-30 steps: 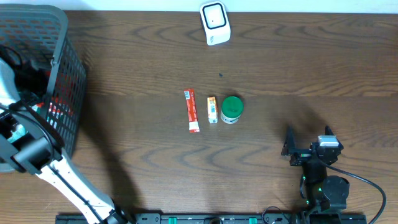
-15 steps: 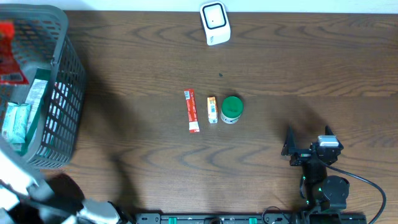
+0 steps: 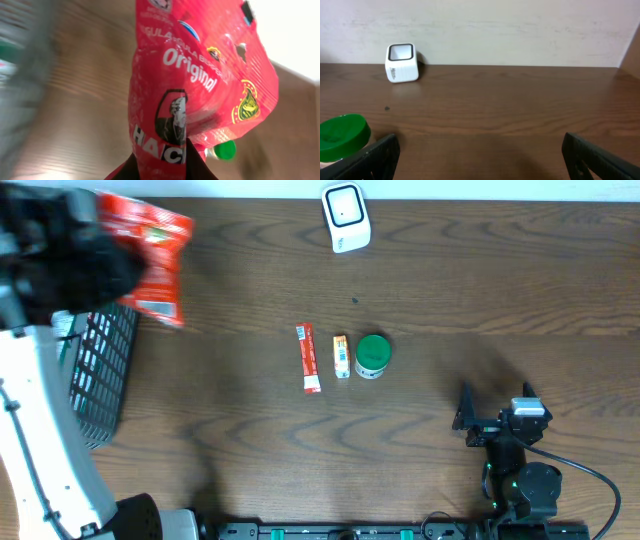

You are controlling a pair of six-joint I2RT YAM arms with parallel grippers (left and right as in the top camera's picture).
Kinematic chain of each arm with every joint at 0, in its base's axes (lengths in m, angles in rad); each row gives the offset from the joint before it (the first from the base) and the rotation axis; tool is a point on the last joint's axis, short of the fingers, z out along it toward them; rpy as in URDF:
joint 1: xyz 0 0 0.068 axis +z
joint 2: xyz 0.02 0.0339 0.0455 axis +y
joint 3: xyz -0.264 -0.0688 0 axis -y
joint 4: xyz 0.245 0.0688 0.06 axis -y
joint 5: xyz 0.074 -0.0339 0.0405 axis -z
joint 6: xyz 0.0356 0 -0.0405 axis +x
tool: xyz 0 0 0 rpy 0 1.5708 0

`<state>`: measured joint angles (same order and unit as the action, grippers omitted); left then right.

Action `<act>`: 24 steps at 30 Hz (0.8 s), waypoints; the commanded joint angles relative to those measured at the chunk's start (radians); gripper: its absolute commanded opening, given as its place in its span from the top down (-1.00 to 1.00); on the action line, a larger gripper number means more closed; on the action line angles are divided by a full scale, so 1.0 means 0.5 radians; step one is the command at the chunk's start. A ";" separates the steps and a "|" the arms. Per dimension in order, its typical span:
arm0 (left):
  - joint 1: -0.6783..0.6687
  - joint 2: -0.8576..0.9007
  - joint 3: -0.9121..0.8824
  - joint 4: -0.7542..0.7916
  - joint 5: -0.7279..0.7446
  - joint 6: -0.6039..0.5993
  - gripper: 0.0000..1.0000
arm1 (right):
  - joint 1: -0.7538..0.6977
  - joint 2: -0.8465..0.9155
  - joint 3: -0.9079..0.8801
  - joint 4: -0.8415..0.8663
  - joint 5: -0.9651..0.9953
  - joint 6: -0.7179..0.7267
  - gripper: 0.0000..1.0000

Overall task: Scan the item barcode
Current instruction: 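Lift the red bag out and carry it toward the scanner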

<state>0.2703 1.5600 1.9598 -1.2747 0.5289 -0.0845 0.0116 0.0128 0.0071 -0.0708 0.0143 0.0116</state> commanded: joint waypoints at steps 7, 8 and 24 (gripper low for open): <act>-0.545 0.027 -0.824 0.589 -0.169 -0.514 0.85 | 0.002 0.001 -0.003 -0.008 -0.010 0.020 -0.99; -0.587 0.027 -0.909 0.676 -0.172 -0.566 0.85 | 0.002 0.001 -0.003 -0.008 -0.010 0.020 -0.99; -1.047 0.044 -1.912 1.804 -1.074 -1.046 0.85 | 0.002 0.001 -0.003 -0.008 -0.010 0.020 -0.99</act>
<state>-0.2516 1.5822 1.0409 -0.4057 0.0883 -0.5781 0.0116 0.0132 0.0071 -0.0708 0.0139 0.0116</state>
